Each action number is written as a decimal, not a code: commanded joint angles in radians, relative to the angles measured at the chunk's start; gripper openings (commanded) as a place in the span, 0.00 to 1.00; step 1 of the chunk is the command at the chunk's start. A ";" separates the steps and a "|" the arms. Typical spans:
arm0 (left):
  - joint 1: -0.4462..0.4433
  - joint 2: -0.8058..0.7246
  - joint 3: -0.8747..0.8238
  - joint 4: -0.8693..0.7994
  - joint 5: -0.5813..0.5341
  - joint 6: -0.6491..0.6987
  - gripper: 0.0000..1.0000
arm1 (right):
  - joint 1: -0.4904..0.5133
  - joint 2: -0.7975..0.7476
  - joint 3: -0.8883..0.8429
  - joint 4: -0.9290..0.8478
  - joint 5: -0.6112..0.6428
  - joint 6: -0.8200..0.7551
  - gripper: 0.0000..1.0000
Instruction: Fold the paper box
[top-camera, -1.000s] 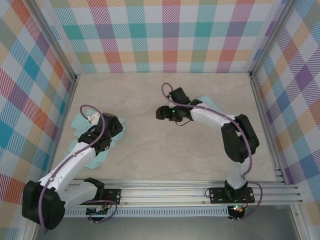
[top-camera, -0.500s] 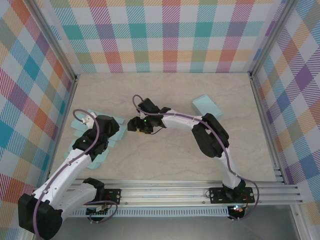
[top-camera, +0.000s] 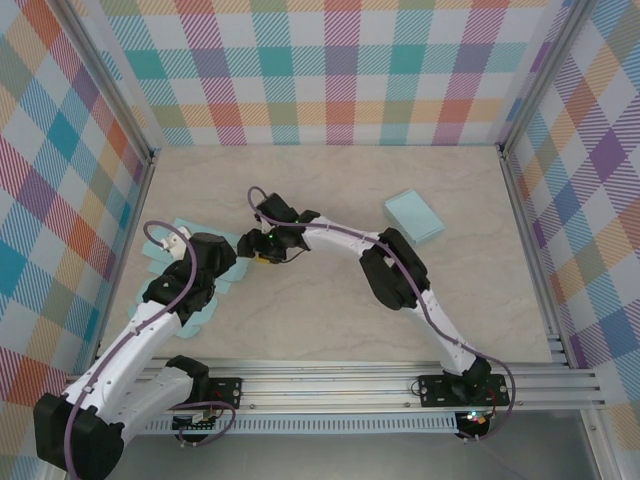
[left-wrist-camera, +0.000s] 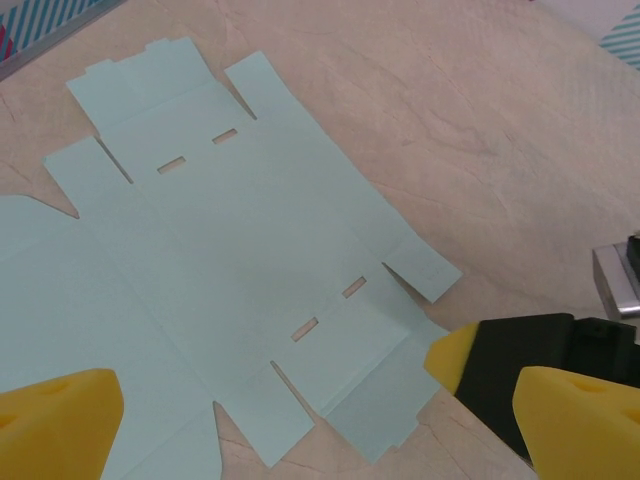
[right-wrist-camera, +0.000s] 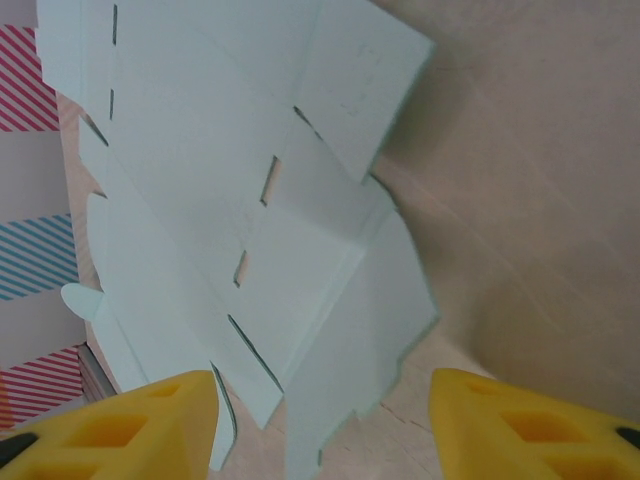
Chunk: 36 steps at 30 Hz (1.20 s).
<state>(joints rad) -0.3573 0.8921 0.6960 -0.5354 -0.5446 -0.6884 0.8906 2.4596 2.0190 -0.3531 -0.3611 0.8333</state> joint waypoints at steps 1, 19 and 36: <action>0.015 -0.025 -0.012 -0.040 -0.039 0.007 1.00 | 0.013 0.049 0.071 -0.091 -0.009 -0.008 0.56; 0.016 -0.041 -0.012 -0.011 0.047 0.093 1.00 | -0.002 0.016 0.029 -0.062 0.043 -0.118 0.00; 0.092 0.074 0.114 0.238 0.372 0.318 0.98 | -0.100 -0.603 -0.541 0.007 0.366 -0.664 0.00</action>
<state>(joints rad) -0.3061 0.9401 0.7521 -0.3931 -0.2886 -0.4587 0.7849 1.9472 1.5269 -0.3393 -0.0669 0.3405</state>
